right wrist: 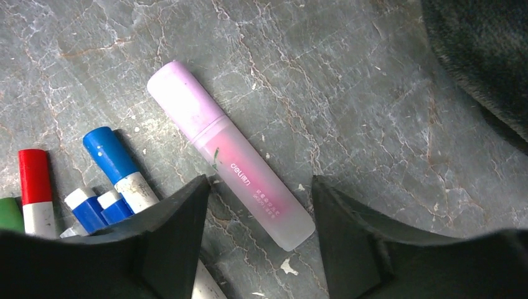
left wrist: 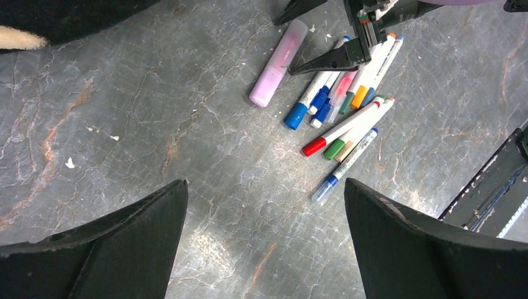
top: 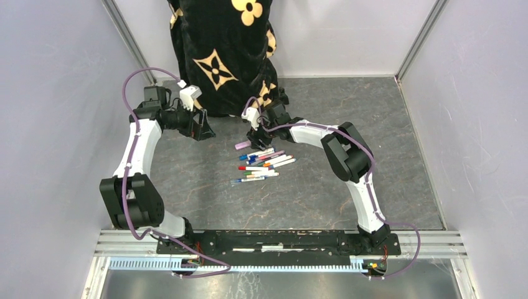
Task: Open the pen caps
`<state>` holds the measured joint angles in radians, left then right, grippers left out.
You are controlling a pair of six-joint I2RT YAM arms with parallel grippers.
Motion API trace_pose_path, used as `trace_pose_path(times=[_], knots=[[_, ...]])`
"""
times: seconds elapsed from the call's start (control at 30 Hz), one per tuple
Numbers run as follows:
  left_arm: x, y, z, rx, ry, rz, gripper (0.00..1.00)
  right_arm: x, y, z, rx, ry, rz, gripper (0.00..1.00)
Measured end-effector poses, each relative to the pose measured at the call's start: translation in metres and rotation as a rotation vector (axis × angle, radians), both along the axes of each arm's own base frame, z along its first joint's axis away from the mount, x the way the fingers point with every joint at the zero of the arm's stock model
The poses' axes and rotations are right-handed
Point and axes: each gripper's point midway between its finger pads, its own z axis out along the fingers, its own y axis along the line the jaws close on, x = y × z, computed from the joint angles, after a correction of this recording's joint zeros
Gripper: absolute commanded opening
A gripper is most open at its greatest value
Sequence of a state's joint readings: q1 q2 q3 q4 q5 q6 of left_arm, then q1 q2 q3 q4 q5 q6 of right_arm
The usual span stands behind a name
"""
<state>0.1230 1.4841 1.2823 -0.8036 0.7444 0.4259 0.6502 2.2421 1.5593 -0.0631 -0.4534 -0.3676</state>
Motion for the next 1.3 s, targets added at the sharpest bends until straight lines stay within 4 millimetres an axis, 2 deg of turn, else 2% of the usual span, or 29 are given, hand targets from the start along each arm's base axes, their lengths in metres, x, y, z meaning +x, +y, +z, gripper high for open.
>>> trace_pose_path(times=[0.1, 0.3, 0.47, 0.53, 0.63, 0.8, 0.87, 0.93, 1.03, 1.17, 1.3], knots=[[0.000, 0.000, 0.002, 0.002, -0.009, -0.010, 1.00, -0.001, 0.001, 0.000, 0.005, 0.004, 0.004, 0.42], [-0.003, -0.002, 0.001, 0.001, -0.008, -0.034, 1.00, -0.003, 0.003, 0.001, 0.018, 0.019, -0.004, 0.22], [-0.009, -0.001, -0.002, 0.019, -0.008, -0.065, 1.00, -0.002, 0.003, 0.004, 0.023, 0.020, -0.019, 0.01], [-0.013, -0.001, -0.004, 0.029, -0.008, -0.089, 1.00, -0.002, 0.002, 0.008, 0.027, 0.020, -0.027, 0.00], [-0.020, -0.002, -0.006, 0.043, -0.017, -0.143, 1.00, -0.005, 0.003, 0.025, 0.054, 0.022, -0.038, 0.00], [-0.032, -0.007, -0.006, 0.075, -0.079, -0.279, 1.00, -0.022, 0.009, 0.088, 0.177, 0.052, -0.019, 0.00], [-0.036, -0.012, -0.003, 0.103, -0.135, -0.343, 1.00, -0.036, 0.011, 0.115, 0.237, 0.088, 0.014, 0.00], [-0.042, -0.020, 0.000, 0.136, -0.201, -0.409, 1.00, -0.053, 0.012, 0.133, 0.284, 0.139, 0.055, 0.00], [-0.055, -0.037, 0.004, 0.208, -0.296, -0.521, 1.00, -0.078, 0.013, 0.140, 0.320, 0.244, 0.103, 0.00], [-0.068, -0.056, 0.013, 0.315, -0.446, -0.671, 0.99, -0.111, 0.010, 0.129, 0.341, 0.443, 0.135, 0.00], [-0.071, -0.058, 0.016, 0.427, -0.563, -0.763, 0.93, -0.134, 0.009, 0.127, 0.380, 0.605, 0.146, 0.00]])
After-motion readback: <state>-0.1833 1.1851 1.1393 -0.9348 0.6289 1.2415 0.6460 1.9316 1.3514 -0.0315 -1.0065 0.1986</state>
